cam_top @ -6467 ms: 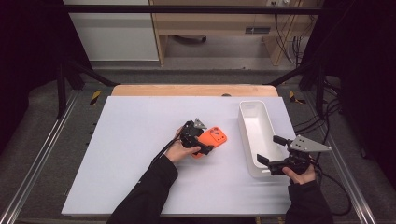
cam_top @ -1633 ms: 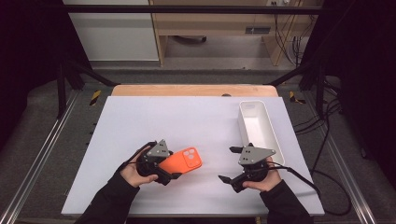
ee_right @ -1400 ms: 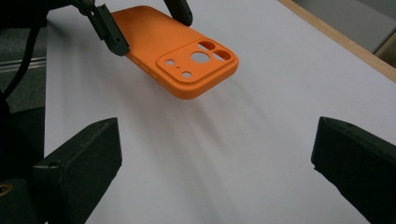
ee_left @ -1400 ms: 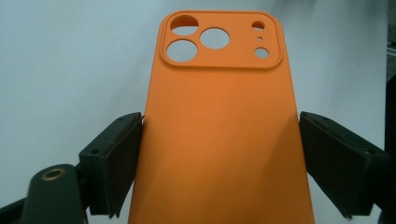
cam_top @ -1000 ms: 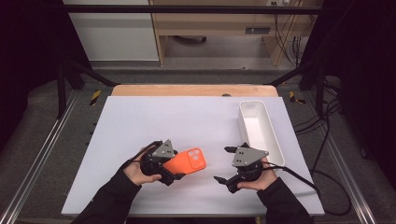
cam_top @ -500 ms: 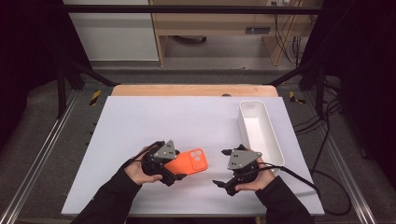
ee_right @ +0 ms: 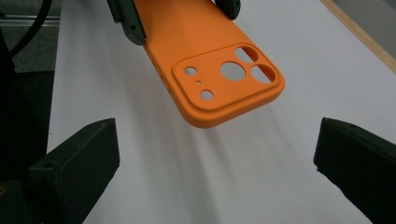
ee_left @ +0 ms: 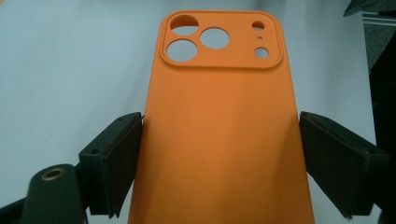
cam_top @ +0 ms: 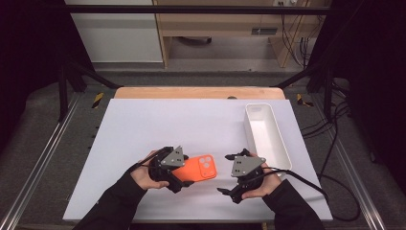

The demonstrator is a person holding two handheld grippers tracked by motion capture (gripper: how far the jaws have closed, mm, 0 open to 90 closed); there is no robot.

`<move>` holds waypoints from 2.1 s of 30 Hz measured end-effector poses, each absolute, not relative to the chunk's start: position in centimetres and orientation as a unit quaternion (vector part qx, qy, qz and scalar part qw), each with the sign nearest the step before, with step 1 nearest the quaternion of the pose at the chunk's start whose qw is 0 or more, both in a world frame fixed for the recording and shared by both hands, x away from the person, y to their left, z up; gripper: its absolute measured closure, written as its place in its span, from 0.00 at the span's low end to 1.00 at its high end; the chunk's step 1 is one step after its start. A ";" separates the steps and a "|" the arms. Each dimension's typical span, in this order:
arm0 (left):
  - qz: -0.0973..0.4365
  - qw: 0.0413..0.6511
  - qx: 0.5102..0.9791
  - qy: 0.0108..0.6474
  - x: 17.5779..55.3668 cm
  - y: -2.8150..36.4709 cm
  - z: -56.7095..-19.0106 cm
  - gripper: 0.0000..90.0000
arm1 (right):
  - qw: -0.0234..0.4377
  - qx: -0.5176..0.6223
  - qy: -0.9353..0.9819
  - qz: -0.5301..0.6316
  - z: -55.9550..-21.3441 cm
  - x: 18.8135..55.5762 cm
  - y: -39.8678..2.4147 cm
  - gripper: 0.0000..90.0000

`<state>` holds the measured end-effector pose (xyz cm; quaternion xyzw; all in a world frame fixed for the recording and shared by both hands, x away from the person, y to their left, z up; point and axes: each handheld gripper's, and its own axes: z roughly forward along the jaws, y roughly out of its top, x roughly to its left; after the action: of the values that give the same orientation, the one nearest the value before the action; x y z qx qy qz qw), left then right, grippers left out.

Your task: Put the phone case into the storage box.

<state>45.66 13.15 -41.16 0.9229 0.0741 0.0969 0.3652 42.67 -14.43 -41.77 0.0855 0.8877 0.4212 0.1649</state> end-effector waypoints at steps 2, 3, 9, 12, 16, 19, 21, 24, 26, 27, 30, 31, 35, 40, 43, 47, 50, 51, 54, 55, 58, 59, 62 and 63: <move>0.098 0.366 0.923 0.068 45.6 13.1 -41.1 0.17 | 0.166 0.080 0.889 0.420 -41.6 42.6 -14.2 0.01; 0.099 0.367 0.923 0.068 45.5 13.0 -41.1 0.17 | 0.165 0.076 0.889 0.421 -41.5 42.6 -14.2 0.01; 0.100 0.364 0.924 0.053 45.2 12.7 -40.8 0.17 | 0.175 0.062 0.892 0.413 -41.3 42.5 -14.0 0.01; 0.100 0.368 0.923 0.048 45.1 12.4 -40.6 0.17 | 0.178 0.052 0.892 0.411 -41.2 42.4 -14.0 0.01; 0.100 0.371 0.922 0.038 44.9 12.2 -40.3 0.17 | 0.179 0.041 0.893 0.411 -41.2 42.5 -13.9 0.01; 0.101 0.372 0.922 0.032 44.7 12.0 -40.1 0.17 | 0.181 0.035 0.893 0.412 -41.1 42.5 -13.9 0.01; 0.101 0.374 0.921 0.028 44.6 11.8 -40.0 0.17 | 0.182 0.030 0.892 0.413 -41.0 42.5 -13.9 0.01; 0.102 0.375 0.921 0.020 44.4 11.6 -39.8 0.17 | 0.181 0.026 0.891 0.416 -41.0 42.6 -13.8 0.01; 0.103 0.376 0.921 0.016 44.3 11.5 -39.7 0.17 | 0.180 0.025 0.890 0.418 -40.9 42.7 -13.8 0.01; 0.104 0.377 0.920 0.015 44.3 11.4 -39.7 0.17 | 0.179 0.024 0.890 0.418 -40.9 42.7 -13.8 0.01; 0.104 0.379 0.920 0.012 44.2 11.2 -39.6 0.17 | 0.177 0.021 0.890 0.419 -41.0 42.8 -13.8 0.01; 0.103 0.380 0.919 0.011 44.2 11.1 -39.6 0.17 | 0.177 0.018 0.890 0.420 -41.0 42.8 -13.7 0.01; 0.101 0.382 0.919 0.006 44.1 10.9 -39.5 0.17 | 0.172 0.015 0.892 0.419 -41.2 42.9 -13.6 0.01; 0.099 0.382 0.919 0.001 44.0 10.6 -39.5 0.17 | 0.164 0.015 0.891 0.423 -41.3 43.1 -13.5 0.01; 0.097 0.383 0.919 -0.002 44.0 10.4 -39.4 0.17 | 0.161 0.013 0.891 0.424 -41.5 43.3 -13.4 0.01; 0.096 0.382 0.919 -0.005 44.0 10.2 -39.4 0.17 | 0.158 0.011 0.890 0.427 -41.7 43.6 -13.2 0.02; 0.095 0.383 0.919 -0.007 44.0 10.1 -39.4 0.17 | 0.152 0.011 0.891 0.428 -41.8 43.7 -13.2 0.03; 0.095 0.382 0.919 -0.008 44.0 10.1 -39.4 0.17 | 0.149 0.010 0.891 0.429 -41.8 43.7 -13.1 0.03; 0.093 0.383 0.919 -0.011 43.9 10.0 -39.4 0.17 | 0.136 0.005 0.891 0.434 -41.9 43.8 -13.1 0.04; 0.093 0.384 0.919 -0.011 43.9 10.0 -39.4 0.17 | 0.132 0.002 0.890 0.436 -41.9 43.8 -13.1 0.05; 0.091 0.386 0.918 -0.013 43.9 10.0 -39.4 0.17 | 0.124 -0.002 0.888 0.442 -41.9 43.8 -13.1 0.07; 0.091 0.386 0.918 -0.014 43.8 10.0 -39.4 0.17 | 0.122 -0.004 0.888 0.443 -41.9 43.9 -13.2 0.08; 0.091 0.386 0.918 -0.015 43.8 10.1 -39.4 0.17 | 0.120 -0.007 0.889 0.443 -41.8 43.8 -13.2 0.10; 0.091 0.386 0.918 -0.016 43.8 10.1 -39.4 0.17 | 0.118 -0.007 0.889 0.442 -41.8 43.8 -13.2 0.11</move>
<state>43.84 10.07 -39.42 0.9179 -0.0156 0.0905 0.3861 43.85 -13.19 -41.79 -0.0071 0.8889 0.4425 0.1185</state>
